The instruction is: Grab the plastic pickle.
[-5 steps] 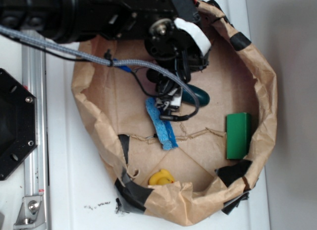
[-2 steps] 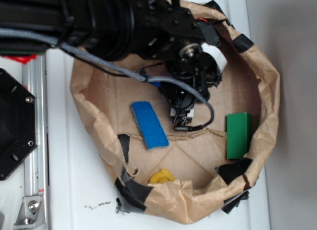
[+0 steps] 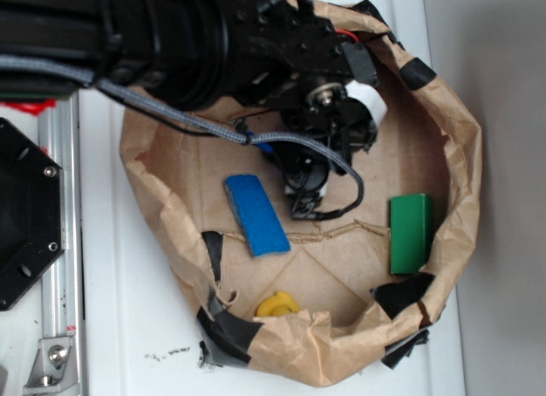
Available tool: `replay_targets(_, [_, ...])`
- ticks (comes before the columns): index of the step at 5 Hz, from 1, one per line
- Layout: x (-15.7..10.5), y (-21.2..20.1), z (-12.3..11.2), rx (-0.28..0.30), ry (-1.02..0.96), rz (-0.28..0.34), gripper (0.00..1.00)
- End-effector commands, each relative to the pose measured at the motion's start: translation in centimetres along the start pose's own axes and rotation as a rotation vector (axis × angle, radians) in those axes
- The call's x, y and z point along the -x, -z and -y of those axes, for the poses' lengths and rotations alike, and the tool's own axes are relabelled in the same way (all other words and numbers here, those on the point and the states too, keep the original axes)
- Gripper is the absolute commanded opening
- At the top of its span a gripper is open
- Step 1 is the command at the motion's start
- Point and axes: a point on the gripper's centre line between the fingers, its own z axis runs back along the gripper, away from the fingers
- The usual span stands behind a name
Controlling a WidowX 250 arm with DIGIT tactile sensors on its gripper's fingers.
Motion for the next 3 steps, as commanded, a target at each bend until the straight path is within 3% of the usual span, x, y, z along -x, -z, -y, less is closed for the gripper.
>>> replay_targets(1, [0.2, -11.1, 1.2, -0.011, -0.115, 0.172, 0.00])
replay_targets(2, [0.4, -11.5, 3.7, 0.012, -0.142, 0.110, 0.00])
replay_targets(3, [0.4, -10.7, 3.5, -0.012, -0.166, 0.129, 0.00])
